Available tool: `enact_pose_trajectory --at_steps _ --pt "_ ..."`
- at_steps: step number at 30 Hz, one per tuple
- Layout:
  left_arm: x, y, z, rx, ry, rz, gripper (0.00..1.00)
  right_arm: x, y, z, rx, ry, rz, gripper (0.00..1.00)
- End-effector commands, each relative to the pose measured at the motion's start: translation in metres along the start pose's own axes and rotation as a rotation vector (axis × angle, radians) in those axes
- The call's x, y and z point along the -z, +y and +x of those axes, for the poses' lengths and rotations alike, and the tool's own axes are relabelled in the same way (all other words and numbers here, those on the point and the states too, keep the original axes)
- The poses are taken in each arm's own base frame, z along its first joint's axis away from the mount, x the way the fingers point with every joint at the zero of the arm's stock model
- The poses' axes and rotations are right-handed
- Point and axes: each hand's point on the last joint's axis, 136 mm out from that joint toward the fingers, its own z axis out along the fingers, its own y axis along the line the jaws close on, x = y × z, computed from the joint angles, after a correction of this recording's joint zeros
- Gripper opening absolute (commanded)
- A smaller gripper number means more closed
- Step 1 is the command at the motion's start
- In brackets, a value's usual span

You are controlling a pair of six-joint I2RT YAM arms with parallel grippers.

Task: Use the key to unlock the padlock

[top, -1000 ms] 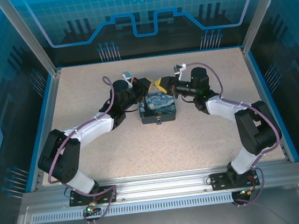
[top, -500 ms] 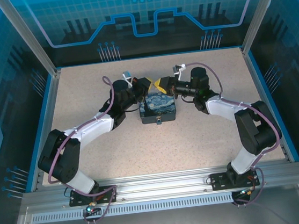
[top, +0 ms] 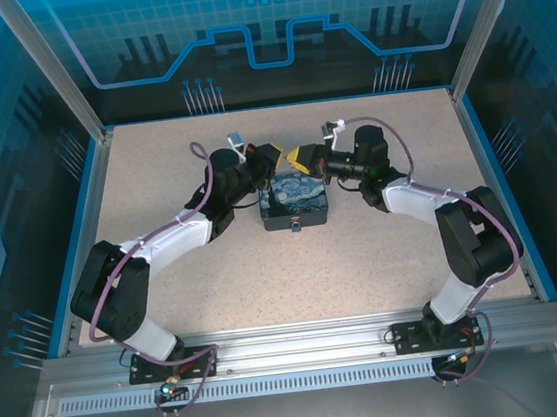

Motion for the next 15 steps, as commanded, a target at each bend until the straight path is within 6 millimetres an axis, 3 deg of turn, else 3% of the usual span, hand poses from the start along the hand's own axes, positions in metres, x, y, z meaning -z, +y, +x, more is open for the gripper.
enact_pose_trajectory --at_steps 1,15 --pt "0.0070 -0.0113 0.0012 -0.030 -0.013 0.039 0.00 -0.0080 0.0196 0.0010 0.041 0.021 -0.062 0.00" --pt "0.0137 -0.0040 0.0045 -0.026 -0.015 0.030 0.00 -0.0083 0.0202 -0.0055 0.026 -0.002 -0.066 0.00"
